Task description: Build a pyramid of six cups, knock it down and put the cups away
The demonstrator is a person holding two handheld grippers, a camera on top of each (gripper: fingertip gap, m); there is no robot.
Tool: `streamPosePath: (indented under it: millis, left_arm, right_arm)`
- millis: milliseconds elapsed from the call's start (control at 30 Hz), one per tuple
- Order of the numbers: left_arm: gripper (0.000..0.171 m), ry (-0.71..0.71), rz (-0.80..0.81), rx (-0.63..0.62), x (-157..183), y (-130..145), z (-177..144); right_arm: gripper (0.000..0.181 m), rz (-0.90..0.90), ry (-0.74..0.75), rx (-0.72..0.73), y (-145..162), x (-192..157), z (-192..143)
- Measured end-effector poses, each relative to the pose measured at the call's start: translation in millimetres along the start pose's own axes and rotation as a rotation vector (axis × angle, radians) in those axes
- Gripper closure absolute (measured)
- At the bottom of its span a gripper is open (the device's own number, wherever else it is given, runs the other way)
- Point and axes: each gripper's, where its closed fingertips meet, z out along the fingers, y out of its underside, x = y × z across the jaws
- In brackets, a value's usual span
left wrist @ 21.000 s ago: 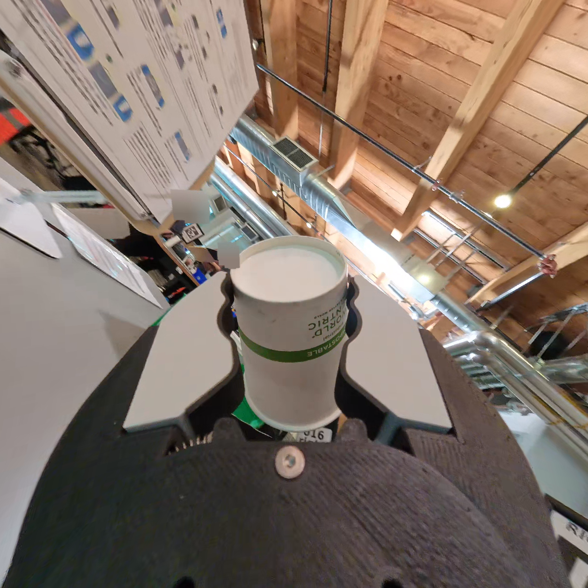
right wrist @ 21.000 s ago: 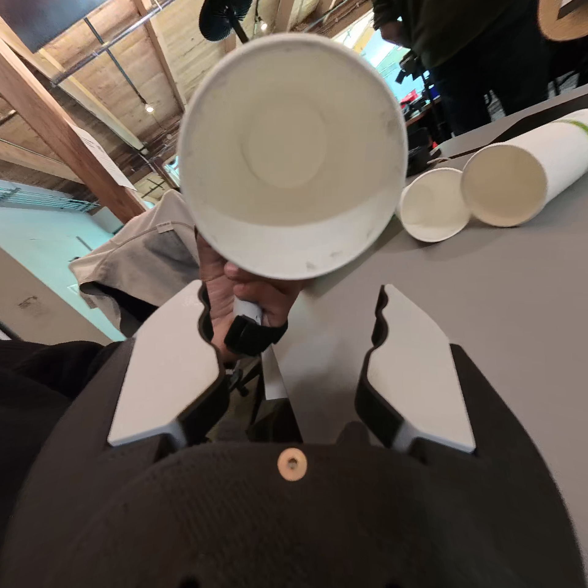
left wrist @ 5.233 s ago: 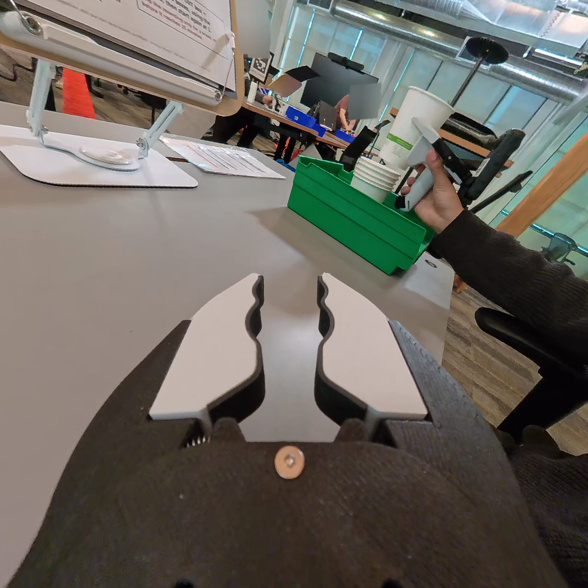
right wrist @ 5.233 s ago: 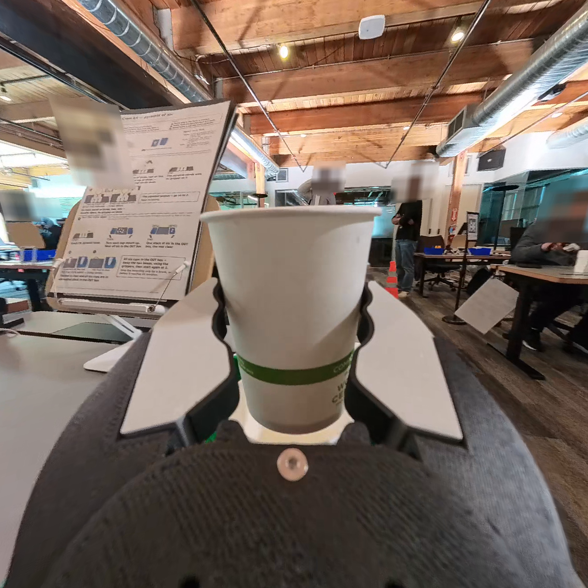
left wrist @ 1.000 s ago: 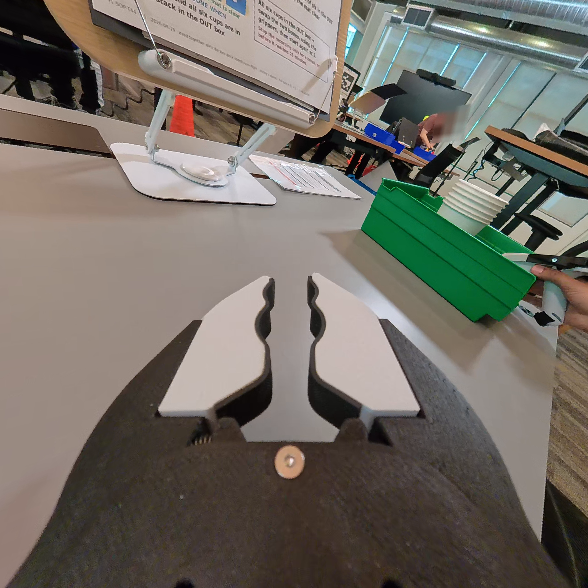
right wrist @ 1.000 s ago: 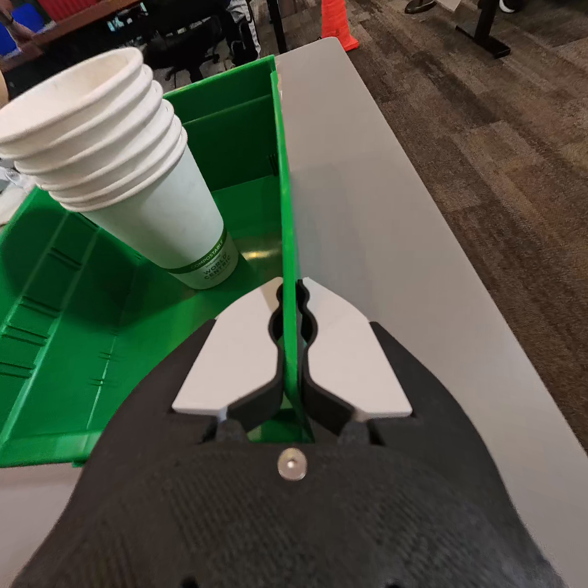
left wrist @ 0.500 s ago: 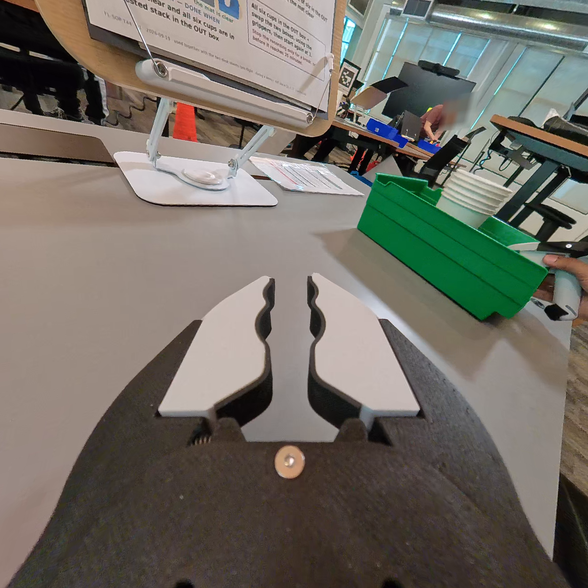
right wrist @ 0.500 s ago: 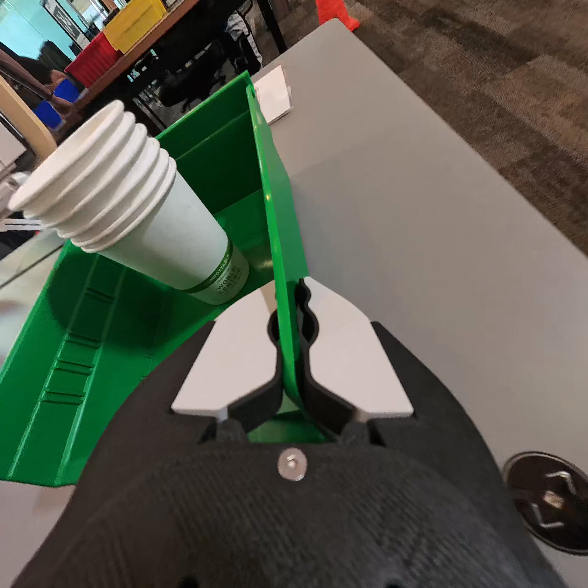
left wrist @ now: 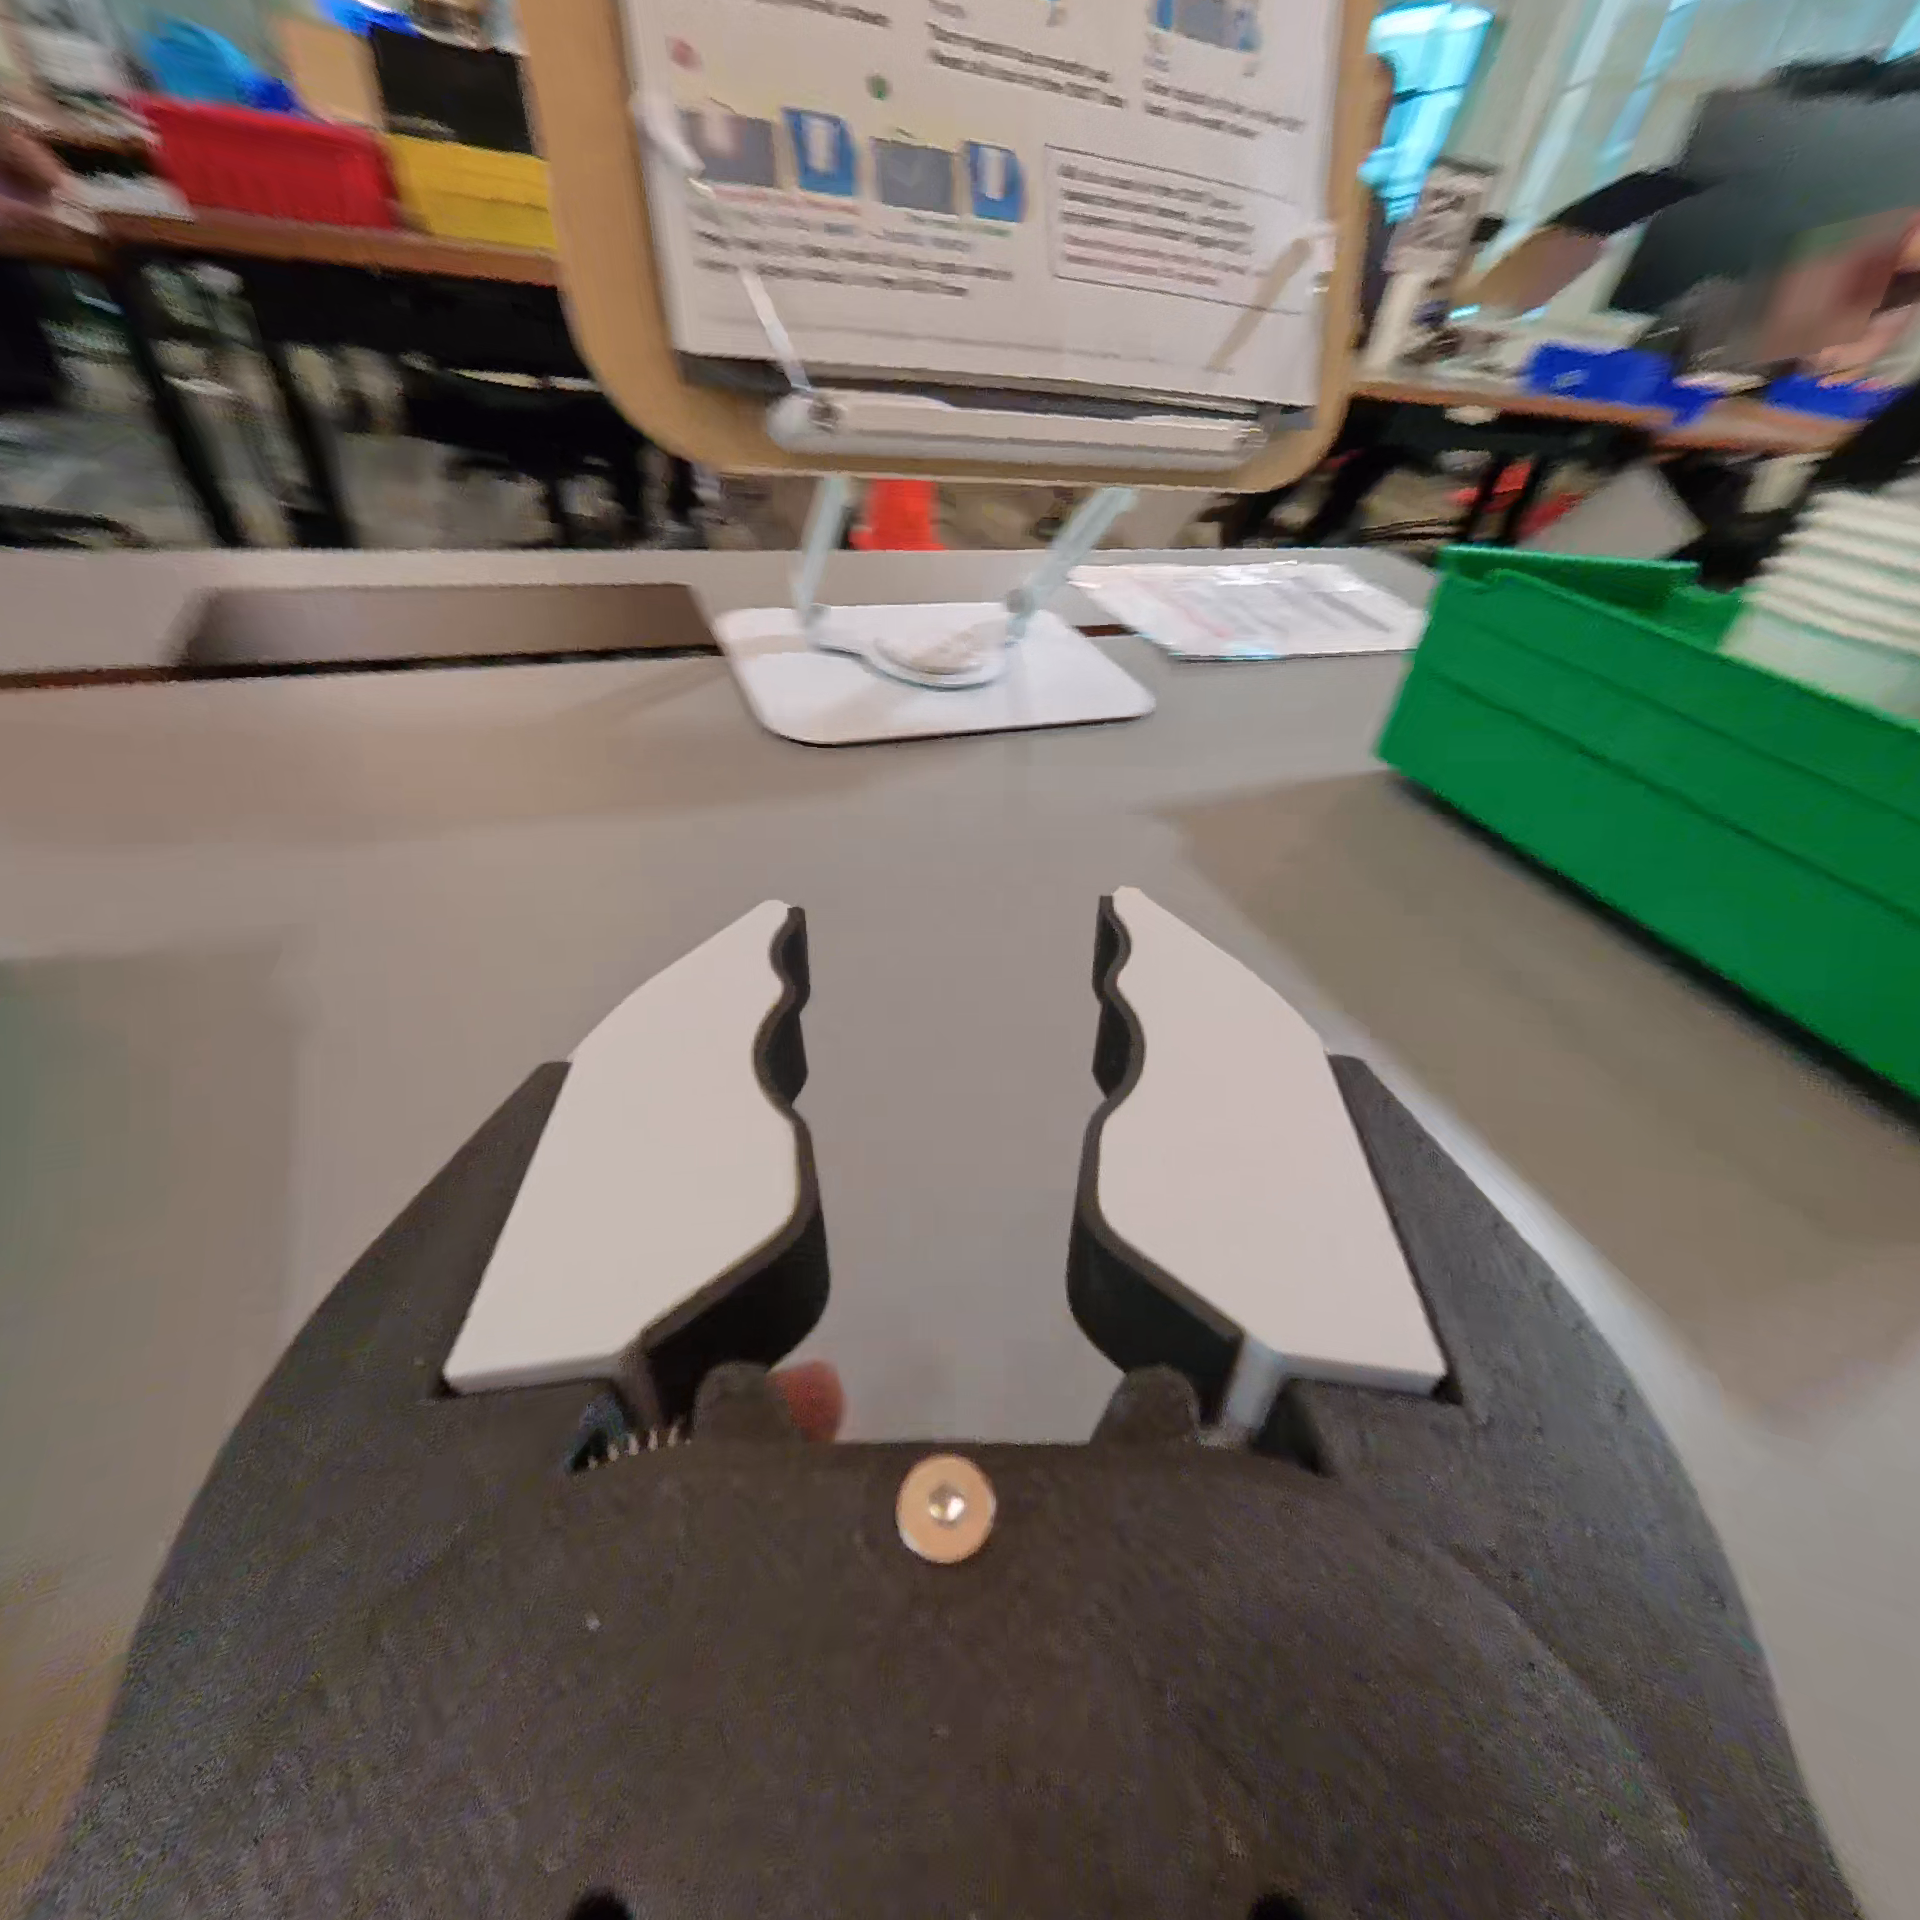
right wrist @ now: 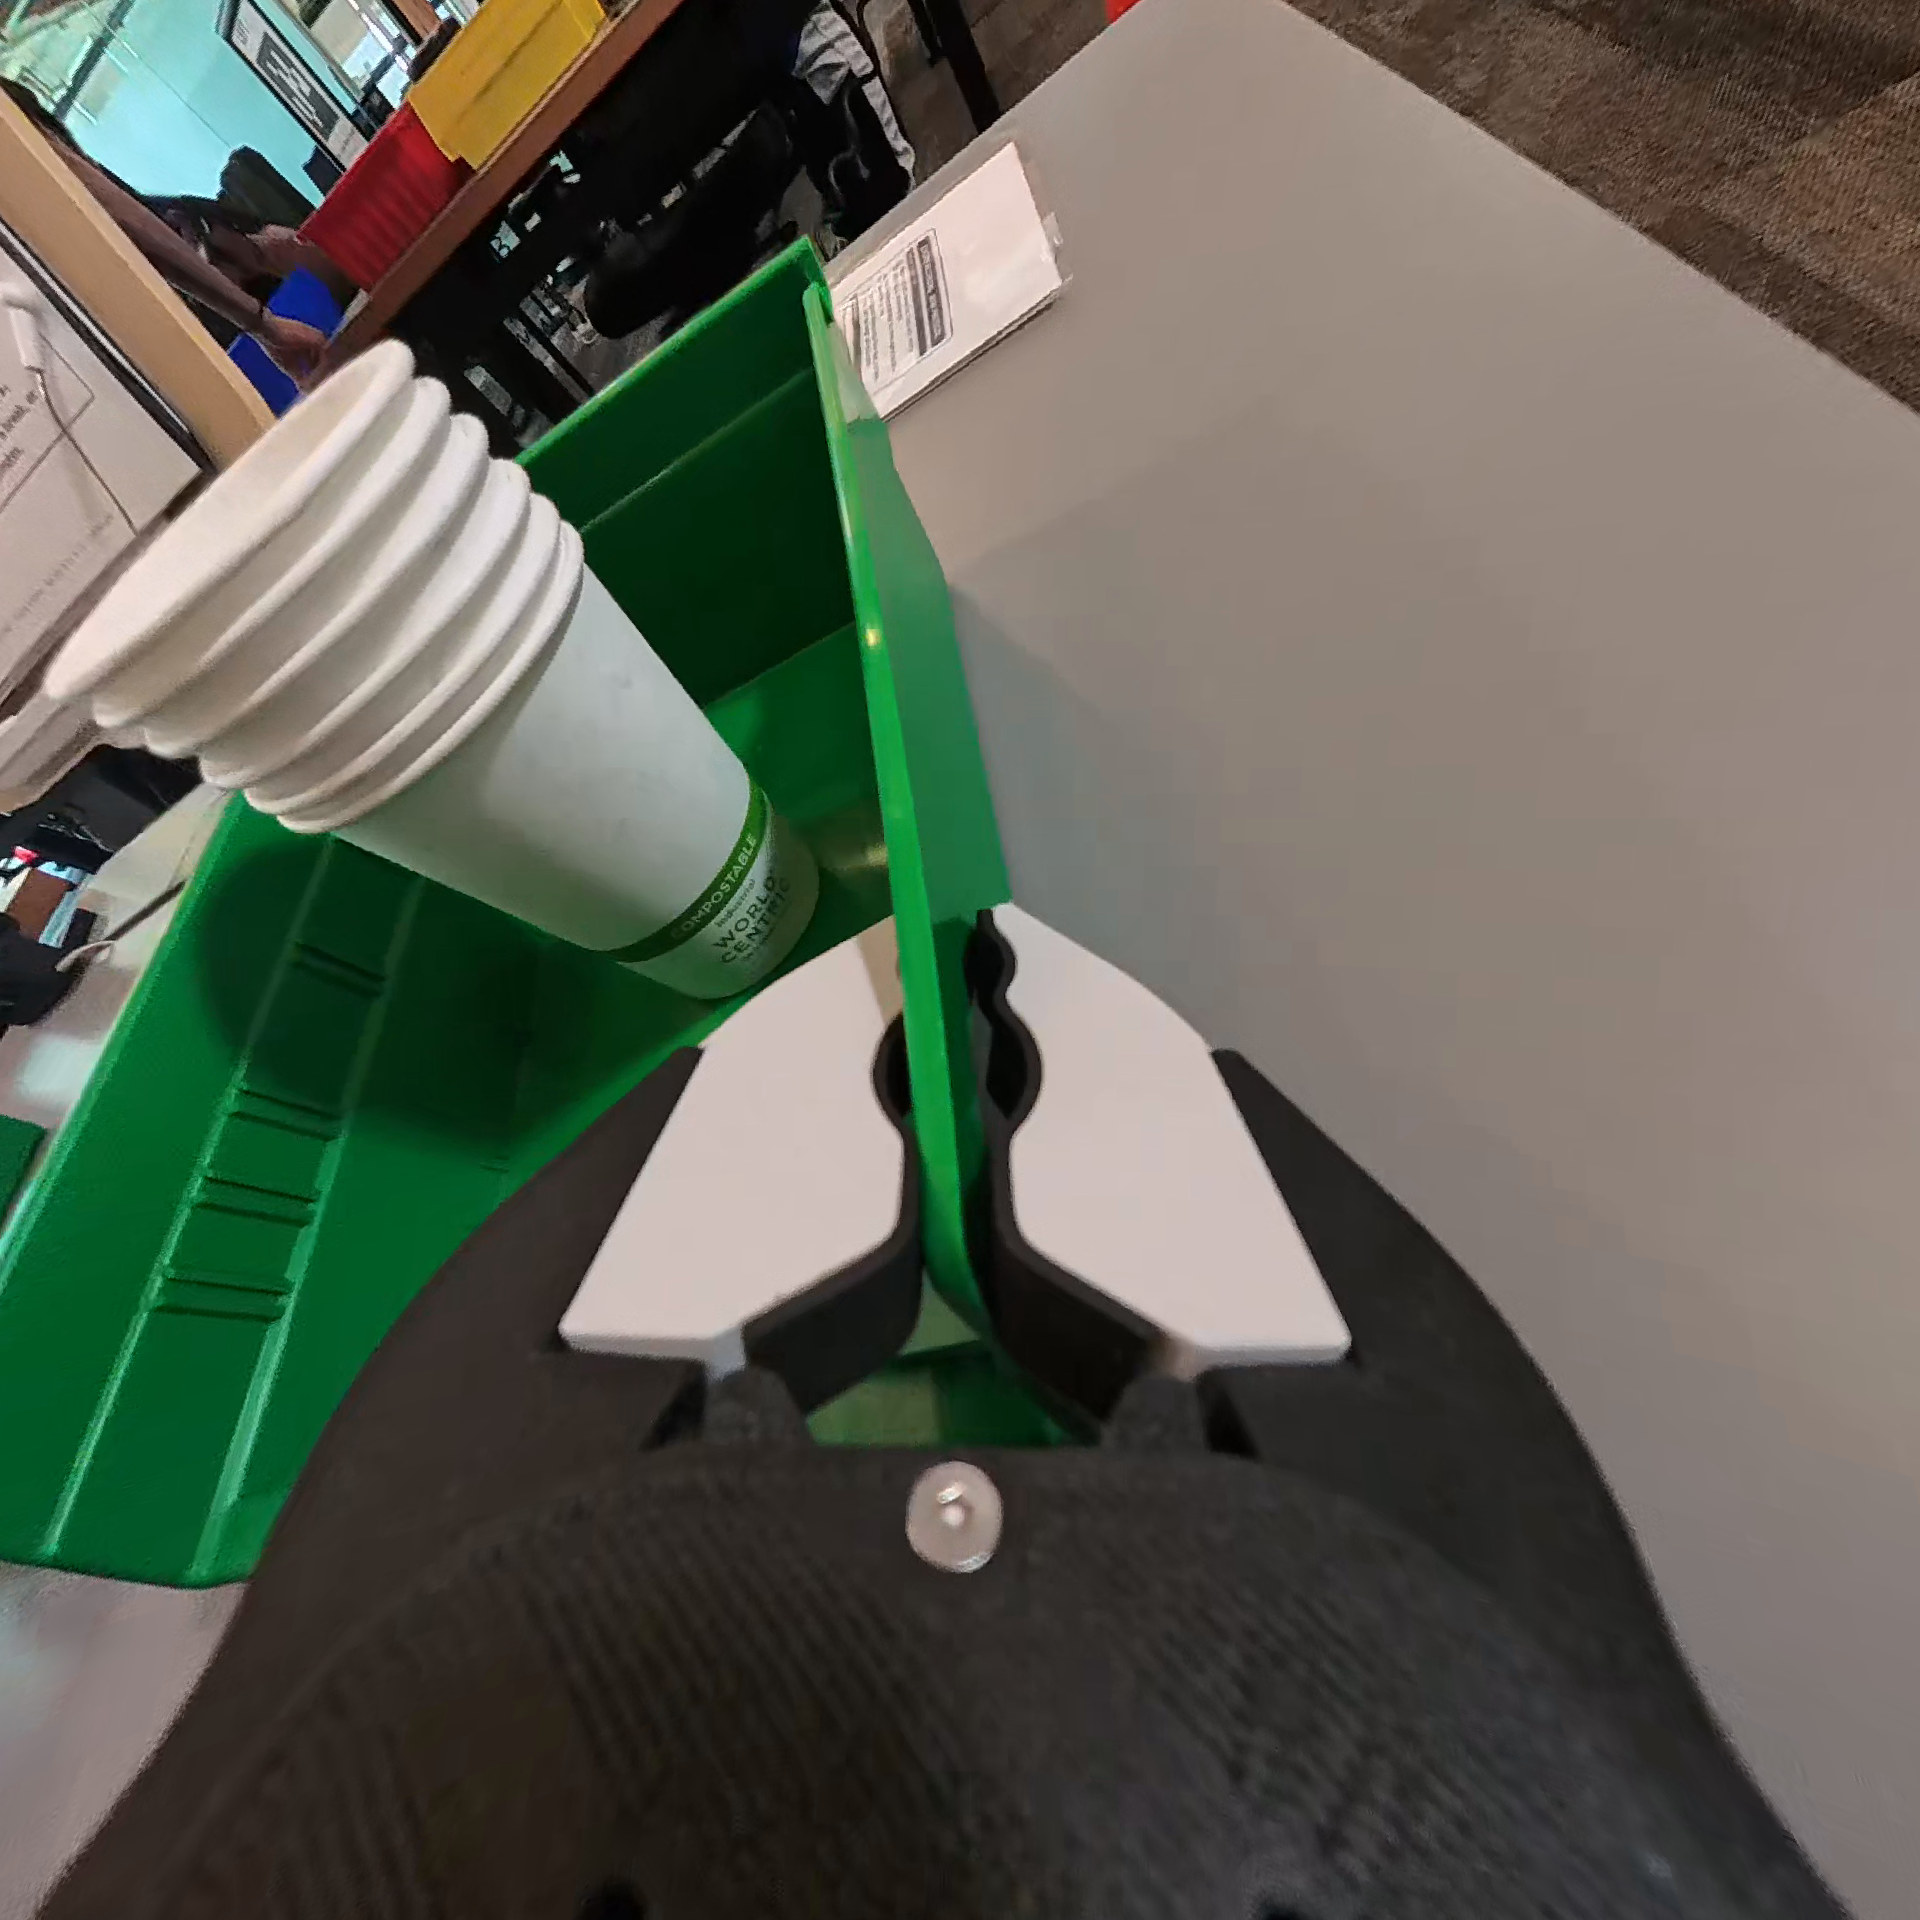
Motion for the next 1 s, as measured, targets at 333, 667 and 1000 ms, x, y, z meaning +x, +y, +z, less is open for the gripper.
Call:
streamPosePath:
  millis: [333, 667, 1000]
  left_arm:
    - [0.111, -0.427, 0.106, 0.120, -90.0, -31.0, -64.7]
    - [0.116, -0.658, 0.200, 0.184, -143.4, -43.3, -134.4]
    - [0.144, -0.630, 0.145, -0.185, -176.4, 34.7, -117.8]
  right_arm:
    - [0.174, -0.011, -0.022, -0.013, 0.1, -17.5, 21.4]
    - [0.173, -0.022, -0.061, -0.030, 1.2, -41.6, 48.7]
    - [0.173, -0.055, -0.065, -0.030, 6.6, -56.4, 53.9]
